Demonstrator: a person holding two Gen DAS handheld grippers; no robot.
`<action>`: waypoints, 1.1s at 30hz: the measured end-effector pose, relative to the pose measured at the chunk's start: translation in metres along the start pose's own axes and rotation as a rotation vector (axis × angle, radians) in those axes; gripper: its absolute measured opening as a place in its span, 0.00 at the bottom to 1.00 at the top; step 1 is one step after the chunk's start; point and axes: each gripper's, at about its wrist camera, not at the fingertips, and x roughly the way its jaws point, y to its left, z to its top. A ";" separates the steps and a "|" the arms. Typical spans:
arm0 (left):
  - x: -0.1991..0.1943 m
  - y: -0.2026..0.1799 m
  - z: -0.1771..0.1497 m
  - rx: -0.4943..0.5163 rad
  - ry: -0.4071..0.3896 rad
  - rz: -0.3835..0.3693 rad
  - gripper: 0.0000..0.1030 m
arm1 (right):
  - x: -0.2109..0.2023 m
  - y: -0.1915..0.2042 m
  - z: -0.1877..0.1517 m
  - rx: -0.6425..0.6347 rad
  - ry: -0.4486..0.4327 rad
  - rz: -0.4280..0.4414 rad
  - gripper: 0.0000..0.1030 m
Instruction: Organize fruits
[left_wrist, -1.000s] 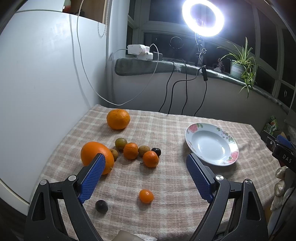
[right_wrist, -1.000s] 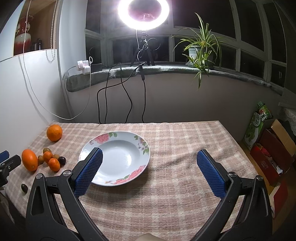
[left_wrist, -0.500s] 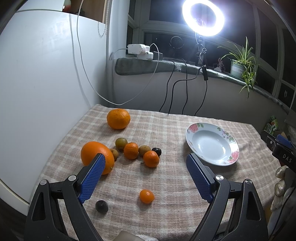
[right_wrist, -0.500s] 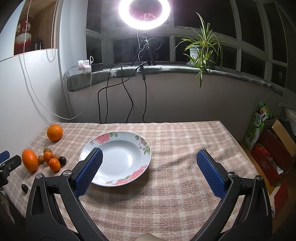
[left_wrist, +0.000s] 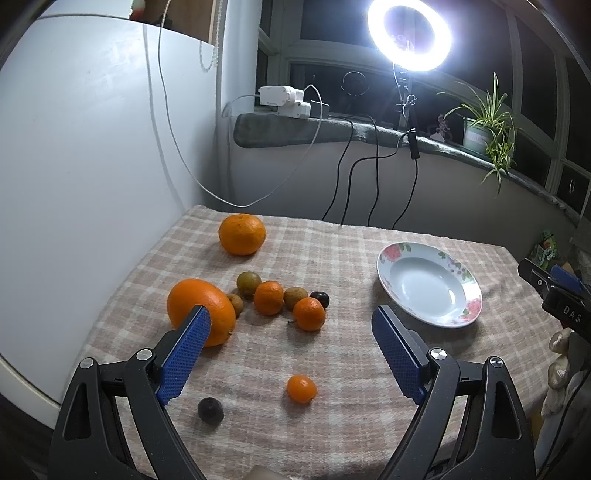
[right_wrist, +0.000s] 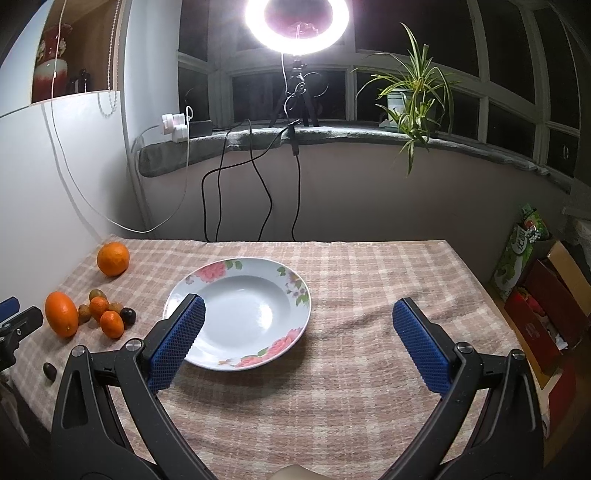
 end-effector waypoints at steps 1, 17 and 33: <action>0.000 0.001 0.000 -0.001 0.001 0.000 0.87 | 0.000 0.002 0.000 -0.004 0.001 0.005 1.00; -0.001 0.029 -0.013 -0.034 0.039 0.035 0.84 | 0.020 0.044 -0.008 -0.109 0.081 0.282 1.00; 0.006 0.071 -0.044 -0.126 0.148 0.051 0.62 | 0.041 0.127 -0.036 -0.282 0.245 0.587 0.76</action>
